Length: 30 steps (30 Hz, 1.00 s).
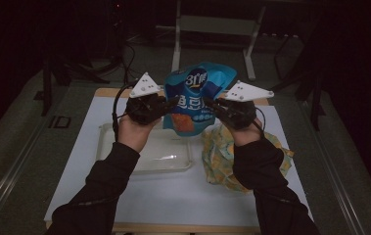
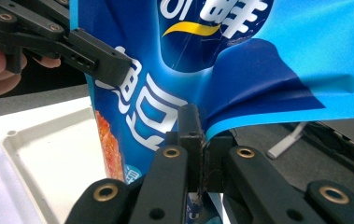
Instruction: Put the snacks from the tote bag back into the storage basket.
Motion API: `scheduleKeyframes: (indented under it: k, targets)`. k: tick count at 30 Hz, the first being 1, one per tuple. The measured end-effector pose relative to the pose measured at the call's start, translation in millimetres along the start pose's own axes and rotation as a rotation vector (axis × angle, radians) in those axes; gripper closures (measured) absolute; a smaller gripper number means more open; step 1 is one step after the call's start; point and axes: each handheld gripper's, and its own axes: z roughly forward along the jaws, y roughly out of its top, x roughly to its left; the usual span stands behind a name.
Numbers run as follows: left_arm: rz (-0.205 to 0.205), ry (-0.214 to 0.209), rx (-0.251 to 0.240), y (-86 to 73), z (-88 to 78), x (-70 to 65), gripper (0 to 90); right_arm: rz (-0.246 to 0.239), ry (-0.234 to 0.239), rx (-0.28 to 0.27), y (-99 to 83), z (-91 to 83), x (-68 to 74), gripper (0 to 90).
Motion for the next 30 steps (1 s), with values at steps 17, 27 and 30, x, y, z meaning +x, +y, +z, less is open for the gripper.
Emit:
scheduleKeyframes:
  k: [17,27,30]
  targets:
    - [-0.040,0.042,0.011,-29.8,-32.9,10.4,89.1,-0.009,0.058,-0.004,0.4,28.1,33.7,88.9]
    - [-0.057,0.038,0.030,-49.5,-27.1,14.7,89.1,0.005,0.072,0.016,-15.8,41.3,38.0,89.0]
    - [-0.059,0.043,0.035,-55.7,-25.9,15.8,89.1,0.005,0.072,0.018,-20.8,45.6,40.7,89.0]
